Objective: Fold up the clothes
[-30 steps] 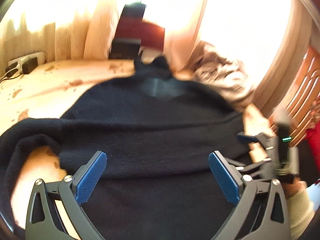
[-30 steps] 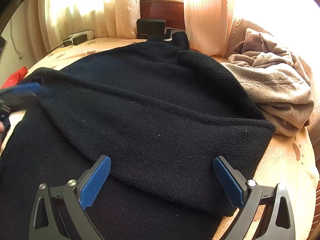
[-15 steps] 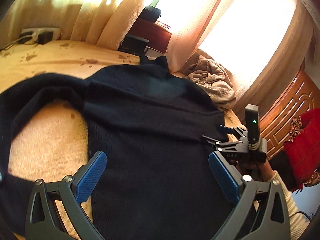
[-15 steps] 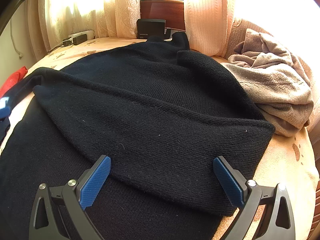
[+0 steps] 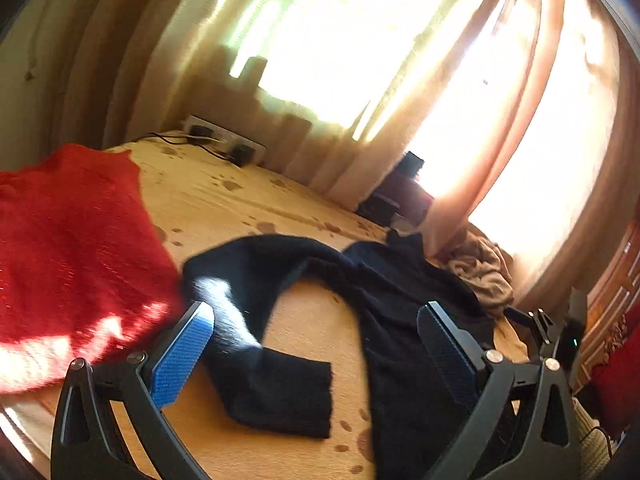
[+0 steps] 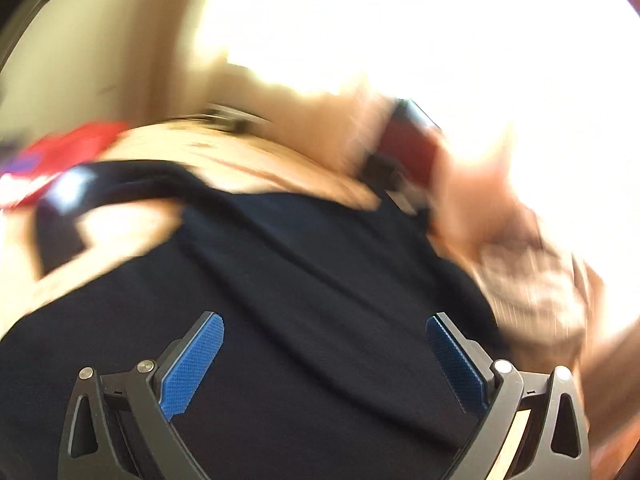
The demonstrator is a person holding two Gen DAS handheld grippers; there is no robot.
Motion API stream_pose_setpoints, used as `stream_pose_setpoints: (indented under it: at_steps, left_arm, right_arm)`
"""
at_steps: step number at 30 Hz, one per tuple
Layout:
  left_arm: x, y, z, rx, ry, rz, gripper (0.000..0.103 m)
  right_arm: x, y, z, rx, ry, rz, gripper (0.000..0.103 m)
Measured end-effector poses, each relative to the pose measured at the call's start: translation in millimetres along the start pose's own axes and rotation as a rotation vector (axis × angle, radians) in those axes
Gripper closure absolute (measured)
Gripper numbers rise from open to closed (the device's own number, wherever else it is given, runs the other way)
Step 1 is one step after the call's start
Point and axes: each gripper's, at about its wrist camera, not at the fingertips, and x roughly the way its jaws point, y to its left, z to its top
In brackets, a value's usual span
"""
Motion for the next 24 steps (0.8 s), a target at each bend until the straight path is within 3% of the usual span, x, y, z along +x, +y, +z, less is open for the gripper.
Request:
stream_pose_setpoints:
  at_steps: [4, 8, 10, 11, 12, 17, 24]
  left_arm:
    - [-13.7, 23.9, 4.6, -0.059, -0.039, 0.046, 0.000]
    - [-15.6, 34.3, 2.3, -0.088, -0.026, 0.043, 0.000]
    - [-15.1, 37.5, 0.9, -0.094, -0.016, 0.049, 0.000]
    - [-14.1, 38.0, 0.1, -0.097, -0.011, 0.052, 0.000]
    - [-13.9, 39.4, -0.9, -0.102, -0.007, 0.054, 0.000]
    - [-14.2, 45.1, -2.4, -0.122, -0.002, 0.051, 0.000]
    - [-7.0, 52.0, -2.7, -0.155, 0.007, 0.047, 0.000]
  right_arm:
    - [-11.4, 78.7, 22.9, -0.250, -0.069, 0.141, 0.000]
    - [-10.8, 120.2, 45.8, -0.292, -0.109, 0.310, 0.004]
    - [-7.4, 133.7, 58.1, -0.258, -0.101, 0.399, 0.023]
    - [-4.6, 140.4, 62.1, -0.250, -0.090, 0.430, 0.043]
    - [-1.2, 147.2, 65.6, -0.247, -0.078, 0.457, 0.054]
    - [22.4, 176.4, 66.4, -0.280, 0.011, 0.582, 0.054]
    - [58.8, 200.5, 65.1, -0.298, 0.127, 0.588, 0.054]
